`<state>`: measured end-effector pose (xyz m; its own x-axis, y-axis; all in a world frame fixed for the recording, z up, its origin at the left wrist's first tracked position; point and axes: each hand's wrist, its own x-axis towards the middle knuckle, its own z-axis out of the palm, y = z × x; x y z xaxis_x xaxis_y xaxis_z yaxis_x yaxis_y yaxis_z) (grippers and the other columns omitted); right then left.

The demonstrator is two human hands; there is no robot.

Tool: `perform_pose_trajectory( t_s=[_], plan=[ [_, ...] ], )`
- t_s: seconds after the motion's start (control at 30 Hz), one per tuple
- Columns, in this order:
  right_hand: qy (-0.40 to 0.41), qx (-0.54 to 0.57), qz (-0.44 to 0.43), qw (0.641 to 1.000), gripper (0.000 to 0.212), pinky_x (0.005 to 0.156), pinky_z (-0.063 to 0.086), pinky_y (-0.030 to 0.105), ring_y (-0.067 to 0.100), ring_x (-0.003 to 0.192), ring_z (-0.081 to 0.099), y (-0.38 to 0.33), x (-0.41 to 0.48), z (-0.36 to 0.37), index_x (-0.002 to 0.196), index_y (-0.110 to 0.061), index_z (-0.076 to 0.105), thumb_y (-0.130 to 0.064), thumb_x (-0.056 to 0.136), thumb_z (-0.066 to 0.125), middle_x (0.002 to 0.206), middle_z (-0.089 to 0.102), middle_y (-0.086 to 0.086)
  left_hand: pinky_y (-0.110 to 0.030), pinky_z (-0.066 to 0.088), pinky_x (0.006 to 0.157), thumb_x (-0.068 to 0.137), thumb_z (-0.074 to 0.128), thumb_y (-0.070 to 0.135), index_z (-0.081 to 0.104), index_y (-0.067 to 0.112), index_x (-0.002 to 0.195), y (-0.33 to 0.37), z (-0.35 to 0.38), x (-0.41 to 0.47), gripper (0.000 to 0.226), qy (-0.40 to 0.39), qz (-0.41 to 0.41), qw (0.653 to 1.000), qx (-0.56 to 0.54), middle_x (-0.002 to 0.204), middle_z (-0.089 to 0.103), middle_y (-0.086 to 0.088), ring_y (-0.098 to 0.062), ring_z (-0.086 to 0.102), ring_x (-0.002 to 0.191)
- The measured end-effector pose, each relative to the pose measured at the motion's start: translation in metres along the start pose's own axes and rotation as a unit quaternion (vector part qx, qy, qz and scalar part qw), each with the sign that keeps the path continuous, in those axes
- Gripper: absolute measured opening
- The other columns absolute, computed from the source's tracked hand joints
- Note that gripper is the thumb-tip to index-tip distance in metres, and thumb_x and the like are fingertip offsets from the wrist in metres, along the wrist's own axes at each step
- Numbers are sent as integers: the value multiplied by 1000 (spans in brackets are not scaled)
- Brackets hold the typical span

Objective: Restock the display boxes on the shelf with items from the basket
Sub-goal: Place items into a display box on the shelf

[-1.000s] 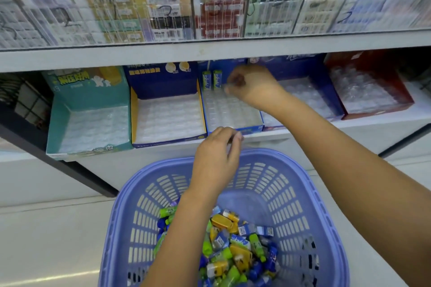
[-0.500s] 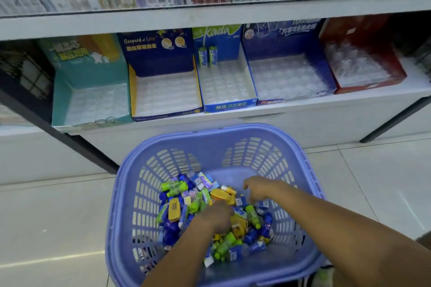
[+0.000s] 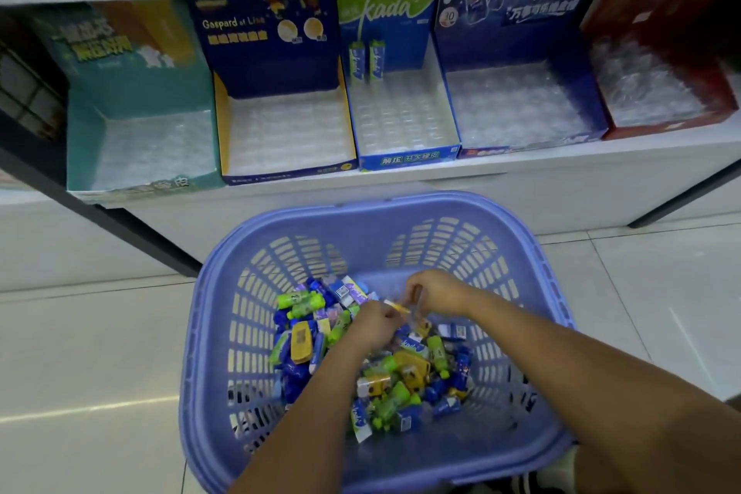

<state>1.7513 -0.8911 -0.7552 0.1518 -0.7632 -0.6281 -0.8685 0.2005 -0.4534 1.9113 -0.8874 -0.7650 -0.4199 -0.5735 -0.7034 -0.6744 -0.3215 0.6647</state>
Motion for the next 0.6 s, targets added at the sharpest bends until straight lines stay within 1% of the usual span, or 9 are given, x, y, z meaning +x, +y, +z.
perform_pose_trajectory(
  t_s=[0.1,0.17,0.23,0.33,0.4,0.43,0.5,0.53,0.6],
  plan=[
    [-22,-80,130,988,32,78,37,23,18,89,46,13,2,14,120,-3,59,-7,89,52,116,60,14,-25,44,54,97,51,15,63,1,79,-6,-7,3,26,-1,-34,999,0,68,58,-16,-16,54,49],
    [-122,-128,214,961,36,85,37,29,19,95,42,21,6,25,131,-4,51,-16,99,40,114,52,11,-25,44,55,94,55,16,67,-3,98,-5,-13,3,22,8,-57,996,-66,75,62,-19,-17,55,50],
    [-213,-153,287,921,42,92,34,29,21,111,43,19,5,30,140,-7,40,-26,103,31,123,44,10,-27,46,56,93,55,11,59,-3,107,-2,-17,3,21,14,-82,981,-175,79,63,-15,-16,58,47],
    [-174,-156,285,929,43,103,34,31,26,129,42,21,7,35,139,-4,41,-25,102,35,139,43,12,-25,50,52,93,51,6,54,1,105,1,-23,0,14,-10,-90,952,-293,85,64,-12,-22,61,67],
    [-202,-162,261,930,42,107,30,31,25,129,39,25,6,37,139,-3,41,-24,102,35,141,41,13,-24,51,55,92,48,6,55,6,96,2,-27,-4,8,-24,-91,946,-310,84,67,-11,-20,61,70],
    [-213,-156,253,931,37,105,31,31,25,119,45,25,6,35,132,-3,48,-22,102,38,131,46,15,-24,51,55,92,47,6,55,7,94,3,-30,-5,8,-28,-90,943,-318,81,66,-10,-19,60,69],
    [-175,-117,210,955,11,85,40,32,21,80,48,15,1,19,91,-7,58,-12,95,50,91,49,10,-25,51,54,92,47,6,55,7,90,7,-37,-6,8,-30,-80,938,-335,76,60,-8,-16,56,64],
    [-131,-69,167,975,16,73,40,34,20,67,42,12,-5,9,76,-11,49,-4,89,56,78,43,6,-25,50,54,92,49,7,55,7,86,9,-41,-7,8,-31,-71,936,-343,74,56,-7,-16,53,63],
    [-61,140,107,982,28,58,41,29,18,58,45,0,-17,-15,72,-14,43,6,82,61,69,44,6,-23,50,53,91,58,13,60,6,85,15,-49,-9,9,-34,-52,935,-348,71,53,-5,-14,52,62]
  ],
)
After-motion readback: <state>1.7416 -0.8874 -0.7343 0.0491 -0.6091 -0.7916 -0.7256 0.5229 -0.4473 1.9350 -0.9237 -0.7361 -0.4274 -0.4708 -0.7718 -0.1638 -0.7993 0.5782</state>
